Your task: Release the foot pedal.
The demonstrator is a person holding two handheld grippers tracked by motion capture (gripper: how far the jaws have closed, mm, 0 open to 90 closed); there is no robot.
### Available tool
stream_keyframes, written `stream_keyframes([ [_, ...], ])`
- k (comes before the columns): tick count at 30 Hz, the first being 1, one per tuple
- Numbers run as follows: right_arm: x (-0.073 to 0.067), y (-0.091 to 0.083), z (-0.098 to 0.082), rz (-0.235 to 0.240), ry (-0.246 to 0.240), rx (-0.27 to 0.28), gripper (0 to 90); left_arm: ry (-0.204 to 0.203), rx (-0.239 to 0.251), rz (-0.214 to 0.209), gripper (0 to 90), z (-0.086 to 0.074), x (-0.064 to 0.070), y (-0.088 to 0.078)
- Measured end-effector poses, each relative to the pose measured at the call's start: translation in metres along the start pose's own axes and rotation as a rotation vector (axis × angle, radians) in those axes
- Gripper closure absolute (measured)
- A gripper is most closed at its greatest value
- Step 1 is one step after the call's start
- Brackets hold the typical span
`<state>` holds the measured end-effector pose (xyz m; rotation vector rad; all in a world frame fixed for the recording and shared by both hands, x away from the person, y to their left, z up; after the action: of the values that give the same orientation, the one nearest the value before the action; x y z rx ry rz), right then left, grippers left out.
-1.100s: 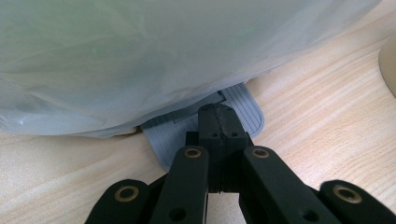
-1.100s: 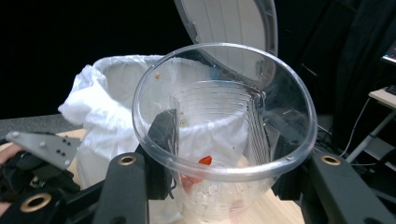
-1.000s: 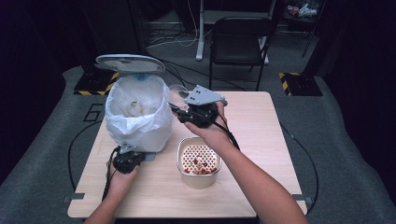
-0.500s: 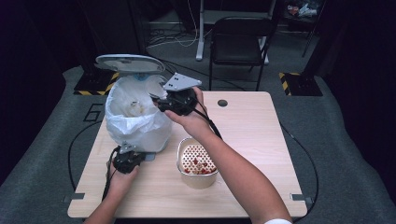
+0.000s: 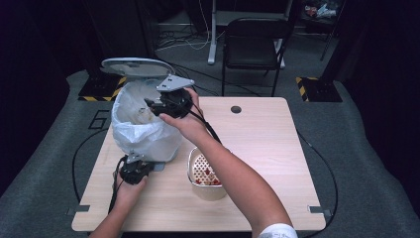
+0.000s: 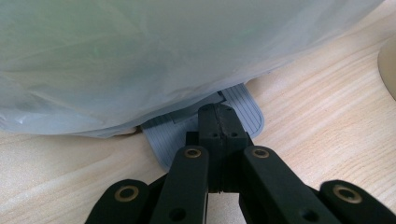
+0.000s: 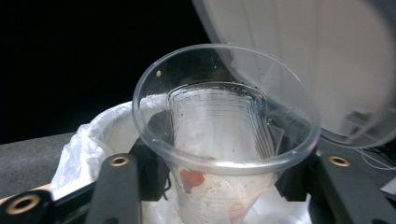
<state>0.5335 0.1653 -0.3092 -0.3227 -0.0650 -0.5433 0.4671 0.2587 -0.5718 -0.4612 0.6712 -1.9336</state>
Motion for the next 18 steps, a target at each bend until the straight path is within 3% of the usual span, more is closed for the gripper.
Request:
stream_keyframes([
  [3, -0.002, 0.007, -0.005, 0.008, 0.028, -0.035, 29.2, -0.003, 0.001, -0.001, 90.0, 0.0, 0.0, 0.0],
  [8, 0.0, 0.002, -0.006, -0.005, 0.032, -0.041, 20.6, -0.006, -0.001, -0.003, 90.0, 0.0, 0.0, 0.0],
  [14, 0.001, -0.012, 0.001, -0.009, 0.01, -0.004, 18.5, -0.013, 0.0, -0.01, 90.0, 0.001, 0.001, 0.001],
  [18, 0.001, -0.013, 0.0, -0.031, 0.013, -0.031, 18.3, -0.018, 0.002, -0.016, 90.0, 0.001, 0.003, 0.001],
])
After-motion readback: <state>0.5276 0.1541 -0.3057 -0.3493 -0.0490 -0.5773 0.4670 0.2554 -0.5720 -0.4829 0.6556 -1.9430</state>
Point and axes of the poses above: each handheld gripper's, and its own axes: y roughly forward along the jaws, z roughly out of its top, x roughly to its right, the point moved 9 cm from there along y, roughly forward along the jaws, and after that the axes turned 3 degrees about z, right-handed, at the moved point
